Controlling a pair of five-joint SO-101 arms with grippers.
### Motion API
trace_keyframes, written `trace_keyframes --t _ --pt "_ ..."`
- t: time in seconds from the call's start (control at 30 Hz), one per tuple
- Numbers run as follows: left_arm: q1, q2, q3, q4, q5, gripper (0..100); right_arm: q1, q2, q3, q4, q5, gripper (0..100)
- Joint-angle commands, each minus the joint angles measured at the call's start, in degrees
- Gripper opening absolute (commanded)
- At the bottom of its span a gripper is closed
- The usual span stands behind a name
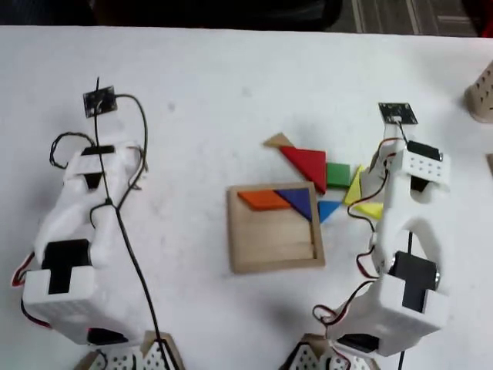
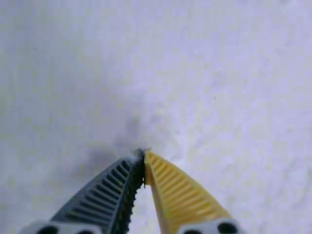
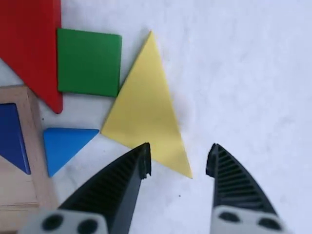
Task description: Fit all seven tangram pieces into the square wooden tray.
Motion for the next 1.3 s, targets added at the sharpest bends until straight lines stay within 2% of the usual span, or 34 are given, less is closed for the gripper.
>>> trace_keyframes --t 0.0,0.2,0.37,0.5,0.67,0.73,0.87,0.97,1.17,1.27 --pt "0.84 -0.22 -2.9 0.26 -0.53 3 0.4 -0.04 -2.46 0.4 0.7 18.7" --pt "1.27 -0.22 -2.9 0.26 -1.58 3 -1.1 2.86 -0.79 -0.31 0.7 18.7" --pt "1.98 -0.22 -2.9 0.44 -6.77 2 -6.02 6.37 2.55 -8.57 0.35 18.7" --pt "2.07 -0.22 -2.9 0.53 -6.86 2 -8.57 7.08 2.81 -10.33 -6.68 18.7" --pt "2.07 -0.22 -2.99 0.35 -6.86 2 -8.57 -2.15 4.92 -7.78 -8.26 18.7" --pt "2.07 -0.22 -2.99 0.35 -6.86 2 -11.47 -6.29 6.51 -5.14 -8.88 18.7" --pt "2.07 -0.22 -2.99 0.26 -6.86 2 -17.63 -11.56 11.87 -3.12 -16.09 18.7" --pt "2.07 -0.22 -2.99 0.26 -6.86 2 -19.38 -11.65 15.21 -6.73 -23.3 18.7" --pt "2.07 -0.22 -2.9 0.26 -6.86 2 -18.68 -8.4 16.35 -11.91 -24.88 18.7" --pt "2.07 -0.22 -2.9 0.26 -6.86 2 -18.68 -6.55 14.15 -11.82 -31.12 18.7"
